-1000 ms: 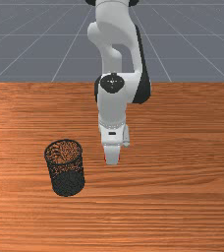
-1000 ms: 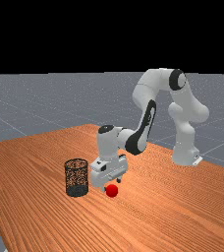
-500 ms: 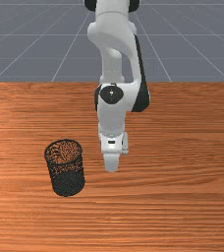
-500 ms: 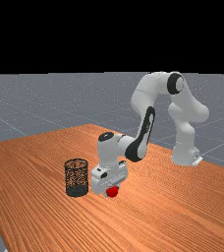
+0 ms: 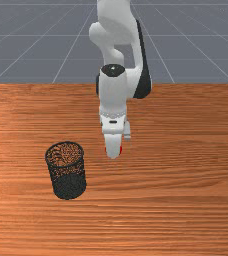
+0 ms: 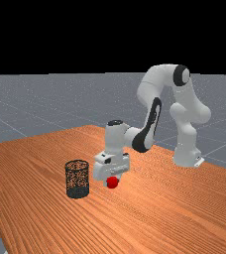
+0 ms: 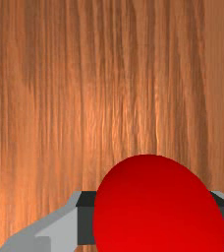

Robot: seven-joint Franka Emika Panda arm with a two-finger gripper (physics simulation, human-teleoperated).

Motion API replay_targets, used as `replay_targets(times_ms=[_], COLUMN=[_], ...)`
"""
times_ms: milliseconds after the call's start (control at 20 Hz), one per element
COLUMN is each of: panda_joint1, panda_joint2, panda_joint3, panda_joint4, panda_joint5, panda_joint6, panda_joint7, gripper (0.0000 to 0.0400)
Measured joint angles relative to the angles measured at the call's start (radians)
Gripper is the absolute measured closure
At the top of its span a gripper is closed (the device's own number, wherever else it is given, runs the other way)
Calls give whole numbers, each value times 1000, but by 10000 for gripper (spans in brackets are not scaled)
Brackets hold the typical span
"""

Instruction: Put the ball into the container

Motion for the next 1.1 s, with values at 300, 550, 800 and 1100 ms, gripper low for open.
replay_targets(times_ms=[300, 550, 800, 1100], panda_joint1=[1, 1, -86, -178], panda_joint2=[-130, -186, -162, -126], panda_joint3=[0, 0, -6, -40], panda_joint4=[22, 37, 91, 143], panda_joint5=[-1, -1, 8, 24], panda_joint6=[-186, -261, -327, -348], panda_joint7=[1, 1, -235, -346], gripper=[121, 121, 120, 120])
